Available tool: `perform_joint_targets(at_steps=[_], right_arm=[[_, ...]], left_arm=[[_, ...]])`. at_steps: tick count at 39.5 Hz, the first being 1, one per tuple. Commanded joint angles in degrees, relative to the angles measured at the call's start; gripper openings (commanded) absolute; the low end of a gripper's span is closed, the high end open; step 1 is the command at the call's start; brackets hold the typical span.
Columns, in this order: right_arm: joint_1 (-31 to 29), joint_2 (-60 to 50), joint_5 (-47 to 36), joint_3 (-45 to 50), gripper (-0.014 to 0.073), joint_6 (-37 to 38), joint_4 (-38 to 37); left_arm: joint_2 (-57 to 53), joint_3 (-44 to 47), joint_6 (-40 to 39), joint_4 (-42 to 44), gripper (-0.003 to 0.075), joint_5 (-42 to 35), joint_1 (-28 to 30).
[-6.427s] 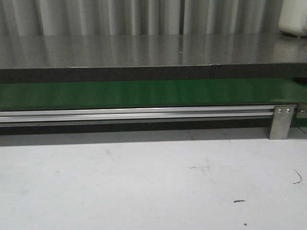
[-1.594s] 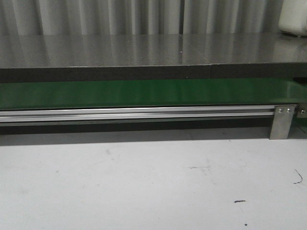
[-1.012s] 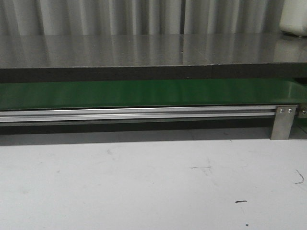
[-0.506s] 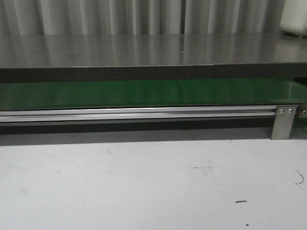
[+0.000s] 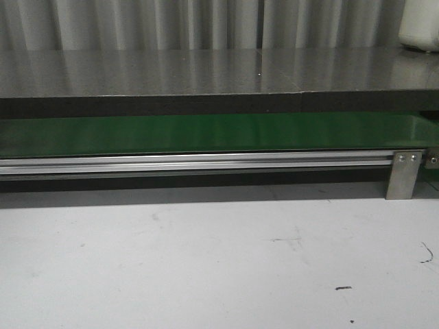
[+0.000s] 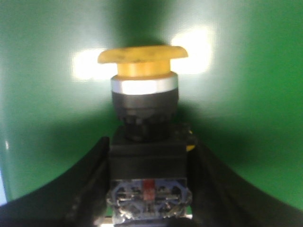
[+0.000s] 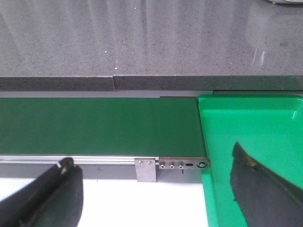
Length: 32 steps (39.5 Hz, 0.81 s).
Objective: Move button from left to right
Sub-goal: 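Lift the button with the left gripper and carry it onto the belt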
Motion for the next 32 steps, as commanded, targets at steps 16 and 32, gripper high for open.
perform_joint_targets(at_steps=[16,32], right_arm=[[0.0,0.5,-4.6,-2.1,0.0645,-0.2,-0.3],[0.0,0.5,-4.5,-2.1,0.0645,-0.2,-0.3]], left_arm=[[-3.8,-5.5,0.5,-8.8,0.0617,0.9,-1.3],[-4.9,-15.2,0.5,-6.4,0.0281,5.6,-3.1]])
